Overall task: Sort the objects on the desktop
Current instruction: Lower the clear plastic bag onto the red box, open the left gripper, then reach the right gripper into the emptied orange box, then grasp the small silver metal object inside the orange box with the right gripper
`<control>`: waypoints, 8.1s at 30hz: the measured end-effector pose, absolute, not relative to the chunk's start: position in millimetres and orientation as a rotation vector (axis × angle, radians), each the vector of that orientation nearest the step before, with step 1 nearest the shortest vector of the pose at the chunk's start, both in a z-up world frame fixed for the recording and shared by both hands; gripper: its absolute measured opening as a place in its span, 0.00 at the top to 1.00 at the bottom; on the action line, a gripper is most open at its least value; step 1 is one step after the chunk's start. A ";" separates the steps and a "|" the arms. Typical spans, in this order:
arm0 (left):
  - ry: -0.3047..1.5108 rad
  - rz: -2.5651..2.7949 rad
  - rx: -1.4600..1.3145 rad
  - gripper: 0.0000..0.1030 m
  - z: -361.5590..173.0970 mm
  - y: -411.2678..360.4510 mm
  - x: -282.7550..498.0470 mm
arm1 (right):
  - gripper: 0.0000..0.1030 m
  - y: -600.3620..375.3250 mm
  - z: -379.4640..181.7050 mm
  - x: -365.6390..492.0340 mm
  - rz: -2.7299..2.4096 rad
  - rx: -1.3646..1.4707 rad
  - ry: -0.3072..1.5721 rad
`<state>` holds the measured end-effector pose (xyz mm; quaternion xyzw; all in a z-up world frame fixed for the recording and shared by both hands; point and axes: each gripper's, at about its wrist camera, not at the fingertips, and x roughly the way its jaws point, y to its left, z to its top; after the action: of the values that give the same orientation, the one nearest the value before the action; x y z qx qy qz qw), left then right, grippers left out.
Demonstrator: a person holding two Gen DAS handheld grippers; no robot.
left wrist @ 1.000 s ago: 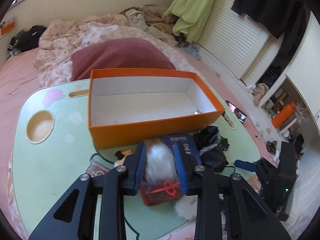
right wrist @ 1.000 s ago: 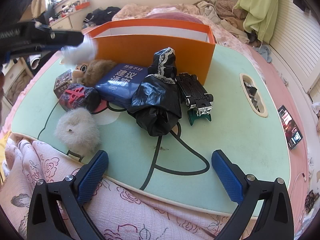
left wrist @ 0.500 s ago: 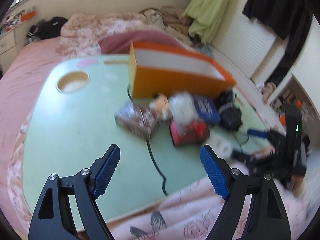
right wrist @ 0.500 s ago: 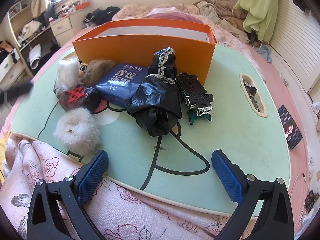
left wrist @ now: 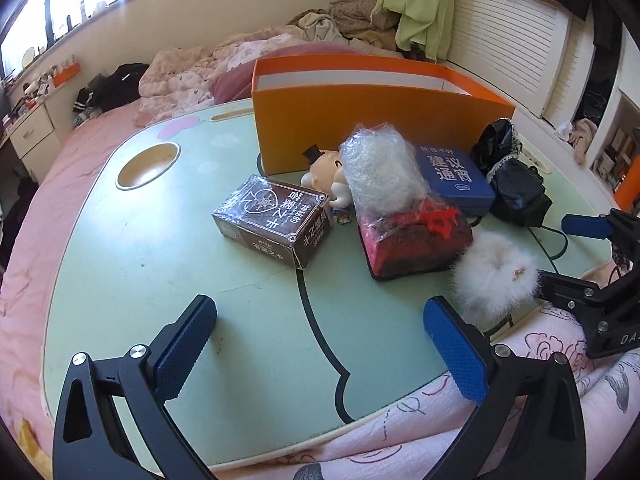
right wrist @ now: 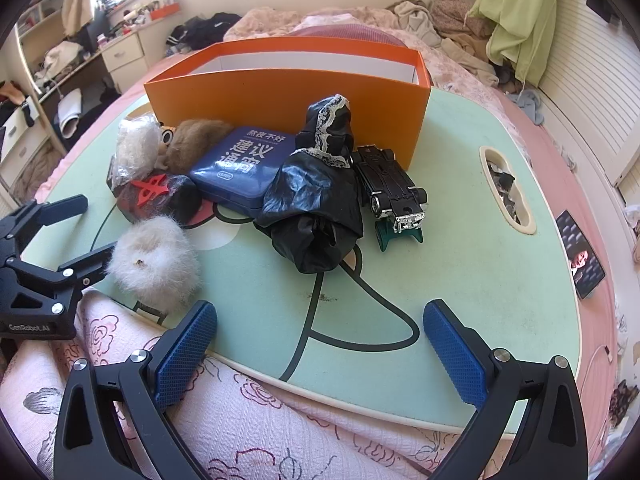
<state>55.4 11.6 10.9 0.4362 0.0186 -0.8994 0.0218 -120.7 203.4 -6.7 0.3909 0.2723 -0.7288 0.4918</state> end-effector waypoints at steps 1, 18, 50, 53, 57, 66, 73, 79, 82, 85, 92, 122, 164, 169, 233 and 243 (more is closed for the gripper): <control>0.059 -2.787 1.349 0.00 9.3 11.4 56.3 | 0.00 202.8 -6.4 -121.0 -1.769 0.948 0.662; 0.070 -2.786 1.334 0.00 2.7 11.8 54.5 | 0.23 215.8 7.0 -118.1 -1.825 0.888 0.618; 0.083 -2.769 1.325 0.00 2.6 8.9 53.8 | 0.24 79.0 57.0 -151.4 -1.882 1.033 0.481; 0.084 -2.768 1.324 0.00 2.4 8.8 53.6 | 0.24 79.4 56.8 -150.4 -1.887 1.020 0.484; 0.085 -2.767 1.323 0.00 2.3 8.7 53.7 | 0.24 79.8 57.5 -149.6 -1.891 1.011 0.492; 0.089 -2.762 1.320 0.00 2.1 8.8 53.9 | 0.24 80.8 59.1 -146.4 -1.905 0.970 0.518; 0.092 -2.760 1.318 0.00 2.2 8.2 54.4 | 0.42 77.7 97.1 -166.6 -1.843 0.984 0.604; 0.094 -2.757 1.316 0.00 2.4 8.0 54.1 | 0.76 56.7 91.4 -209.1 -1.626 1.267 0.856; 0.096 -2.756 1.314 0.00 2.3 7.9 54.5 | 0.78 51.0 68.4 -219.8 -1.626 1.351 0.917; 0.097 -2.755 1.314 0.00 2.3 8.0 54.4 | 0.78 47.5 50.5 -223.1 -1.625 1.394 0.916; 0.100 -2.750 1.312 0.00 2.1 7.9 54.2 | 0.77 34.4 34.9 -216.6 -1.705 1.409 1.049; 0.116 -2.732 1.297 0.00 2.9 6.0 54.6 | 0.97 41.7 44.7 -237.8 -1.761 1.392 0.897; 0.134 -2.707 1.281 0.00 3.7 7.1 54.4 | 0.99 45.4 44.1 -251.3 -1.666 1.502 0.869; 0.136 -2.705 1.280 0.00 3.4 7.1 54.8 | 0.99 51.0 83.7 -247.7 -1.611 1.467 0.741; 0.161 -2.673 1.259 0.00 3.6 8.2 53.5 | 0.84 26.5 40.7 -232.8 -1.775 1.076 1.113; 0.167 -2.665 1.255 0.00 3.3 8.4 53.9 | 0.62 13.7 11.1 -253.6 -1.791 1.095 1.256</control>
<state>53.9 8.4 3.3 0.4235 0.0564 -0.8991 0.0953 -253.6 13.7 11.1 0.4207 0.4827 -0.6885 0.3406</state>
